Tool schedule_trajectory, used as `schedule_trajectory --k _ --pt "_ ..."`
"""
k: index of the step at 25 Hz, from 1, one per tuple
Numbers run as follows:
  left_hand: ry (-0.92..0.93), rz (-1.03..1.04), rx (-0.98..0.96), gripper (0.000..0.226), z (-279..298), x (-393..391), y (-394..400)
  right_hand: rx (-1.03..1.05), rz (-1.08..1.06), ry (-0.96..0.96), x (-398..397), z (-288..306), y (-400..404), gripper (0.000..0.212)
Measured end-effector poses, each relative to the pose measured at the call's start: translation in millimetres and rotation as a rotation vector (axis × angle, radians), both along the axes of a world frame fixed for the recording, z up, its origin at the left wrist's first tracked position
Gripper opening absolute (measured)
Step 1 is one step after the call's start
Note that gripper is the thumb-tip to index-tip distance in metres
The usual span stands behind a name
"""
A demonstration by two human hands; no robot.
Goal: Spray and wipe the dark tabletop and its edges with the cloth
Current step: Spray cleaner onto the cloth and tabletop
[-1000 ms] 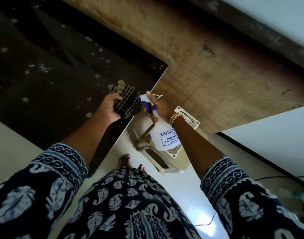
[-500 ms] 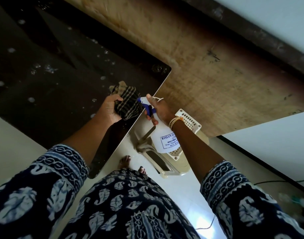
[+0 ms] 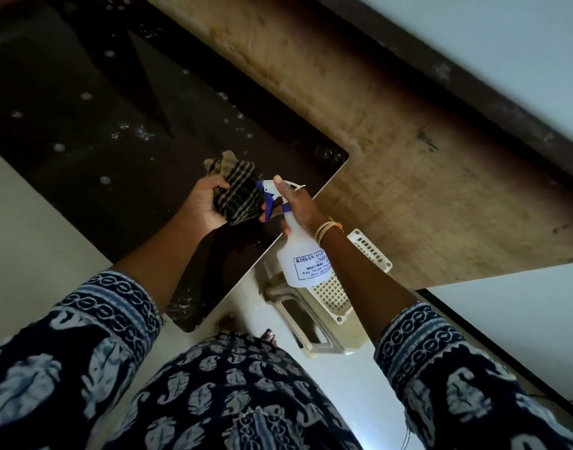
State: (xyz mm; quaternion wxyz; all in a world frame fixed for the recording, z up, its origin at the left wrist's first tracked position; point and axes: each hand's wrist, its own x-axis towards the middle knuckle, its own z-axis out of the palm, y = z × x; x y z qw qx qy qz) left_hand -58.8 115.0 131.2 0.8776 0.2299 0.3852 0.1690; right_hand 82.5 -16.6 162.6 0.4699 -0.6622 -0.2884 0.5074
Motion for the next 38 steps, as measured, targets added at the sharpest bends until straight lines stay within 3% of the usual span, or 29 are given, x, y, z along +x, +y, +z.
schedule_trajectory --k 4,13,21,28,33,38 --pt "0.0 0.022 0.026 0.067 4.8 -26.7 35.4 0.014 0.024 -0.003 -22.7 11.0 33.7 0.049" --pt "0.086 -0.044 0.054 0.053 5.5 -110.3 153.8 0.032 -0.021 -0.001 -112.0 1.5 146.8 0.037" --pt "0.057 -0.114 -0.001 0.069 5.7 -165.7 233.0 -0.017 -0.135 -0.057 -170.8 -15.8 225.6 0.041" --pt "0.06 -0.047 0.02 0.045 0.6 -176.7 269.6 0.025 -0.092 -0.011 -180.1 -21.1 263.6 0.042" --pt "0.039 -0.079 0.034 0.046 0.2 -161.4 279.8 -0.006 -0.135 -0.113 -167.6 -34.1 280.0 0.05" --pt "0.057 -0.074 0.011 0.045 2.8 -141.4 292.6 -0.028 -0.096 -0.123 -142.4 -31.0 287.8 0.035"
